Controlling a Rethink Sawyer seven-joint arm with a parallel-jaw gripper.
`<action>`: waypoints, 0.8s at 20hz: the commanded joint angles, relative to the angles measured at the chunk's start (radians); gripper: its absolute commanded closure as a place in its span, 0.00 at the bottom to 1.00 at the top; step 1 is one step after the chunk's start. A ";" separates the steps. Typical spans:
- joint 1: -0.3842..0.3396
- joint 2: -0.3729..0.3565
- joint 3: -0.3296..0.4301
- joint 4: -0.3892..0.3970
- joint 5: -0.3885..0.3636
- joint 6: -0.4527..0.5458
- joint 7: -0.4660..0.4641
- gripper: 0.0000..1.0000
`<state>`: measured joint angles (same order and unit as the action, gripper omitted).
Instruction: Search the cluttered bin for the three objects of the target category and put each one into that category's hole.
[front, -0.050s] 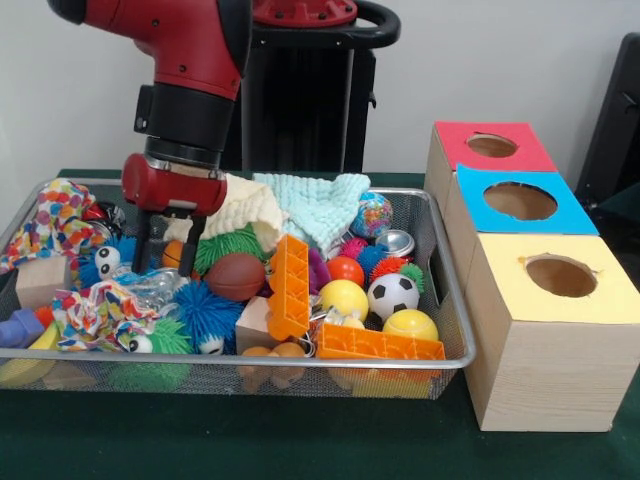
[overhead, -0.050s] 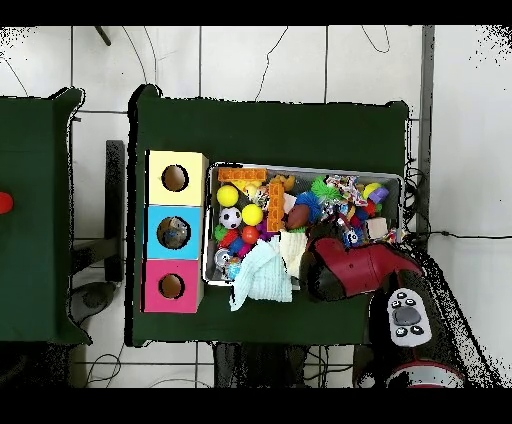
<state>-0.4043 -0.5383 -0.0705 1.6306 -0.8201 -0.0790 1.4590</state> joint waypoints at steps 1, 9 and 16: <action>0.013 0.047 -0.018 -0.088 -0.028 -0.079 0.091 0.00; 0.026 0.086 -0.052 -0.142 -0.014 -0.065 0.089 0.00; -0.030 0.119 0.034 -0.150 -0.011 0.124 0.028 0.00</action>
<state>-0.3960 -0.4848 -0.1275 1.5449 -0.8200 -0.1040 1.4590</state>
